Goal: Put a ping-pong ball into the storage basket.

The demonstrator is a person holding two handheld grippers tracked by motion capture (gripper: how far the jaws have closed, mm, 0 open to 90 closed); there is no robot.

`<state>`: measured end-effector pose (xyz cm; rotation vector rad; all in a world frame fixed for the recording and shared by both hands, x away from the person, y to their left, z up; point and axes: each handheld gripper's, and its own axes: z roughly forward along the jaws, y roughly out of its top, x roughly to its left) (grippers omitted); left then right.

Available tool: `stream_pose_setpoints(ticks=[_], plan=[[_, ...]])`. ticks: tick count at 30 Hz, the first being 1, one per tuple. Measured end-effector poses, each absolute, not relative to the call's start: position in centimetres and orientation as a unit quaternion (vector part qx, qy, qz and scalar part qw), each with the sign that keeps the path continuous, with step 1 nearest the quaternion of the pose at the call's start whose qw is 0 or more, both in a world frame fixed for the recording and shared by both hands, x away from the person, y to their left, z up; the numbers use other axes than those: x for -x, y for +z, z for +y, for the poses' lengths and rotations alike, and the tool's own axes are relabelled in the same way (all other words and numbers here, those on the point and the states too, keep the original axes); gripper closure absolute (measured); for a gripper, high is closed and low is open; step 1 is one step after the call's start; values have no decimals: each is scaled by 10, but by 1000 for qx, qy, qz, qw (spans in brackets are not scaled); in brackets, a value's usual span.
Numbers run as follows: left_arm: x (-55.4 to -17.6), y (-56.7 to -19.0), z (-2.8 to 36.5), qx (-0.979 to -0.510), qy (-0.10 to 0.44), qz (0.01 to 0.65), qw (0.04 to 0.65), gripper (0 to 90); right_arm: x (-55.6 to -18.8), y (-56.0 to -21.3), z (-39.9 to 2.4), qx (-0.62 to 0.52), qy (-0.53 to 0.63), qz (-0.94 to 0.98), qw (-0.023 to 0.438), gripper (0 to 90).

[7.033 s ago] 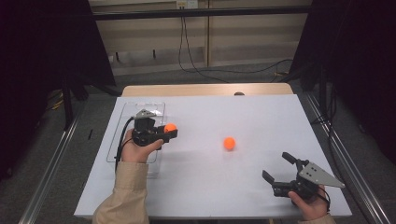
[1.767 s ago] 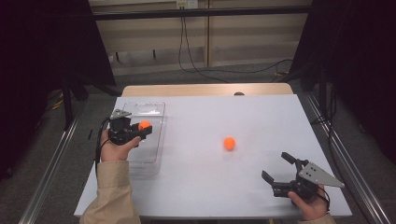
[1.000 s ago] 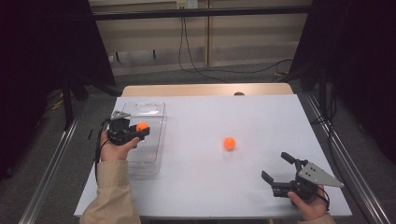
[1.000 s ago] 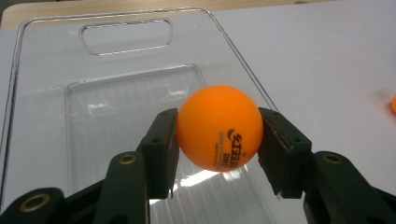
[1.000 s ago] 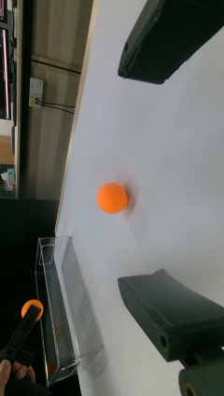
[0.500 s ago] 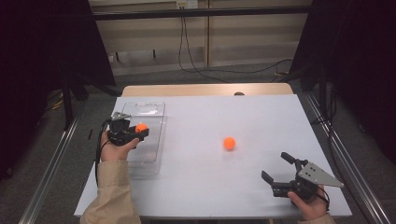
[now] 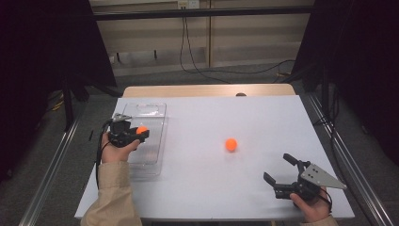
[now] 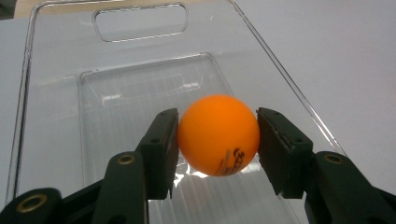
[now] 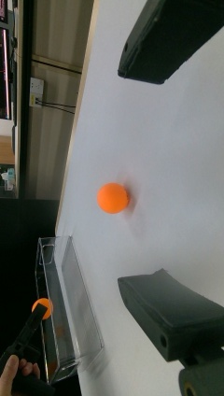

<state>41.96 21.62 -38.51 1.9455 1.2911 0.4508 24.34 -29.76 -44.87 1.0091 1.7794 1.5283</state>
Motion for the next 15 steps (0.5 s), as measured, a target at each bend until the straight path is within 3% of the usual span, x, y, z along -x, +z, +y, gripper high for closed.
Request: stream_pose_setpoints(ticks=[15], plan=[[-418,-382,208,-764,172,491,382,377,-244,-449,-297,-378,573,667,290,17]])
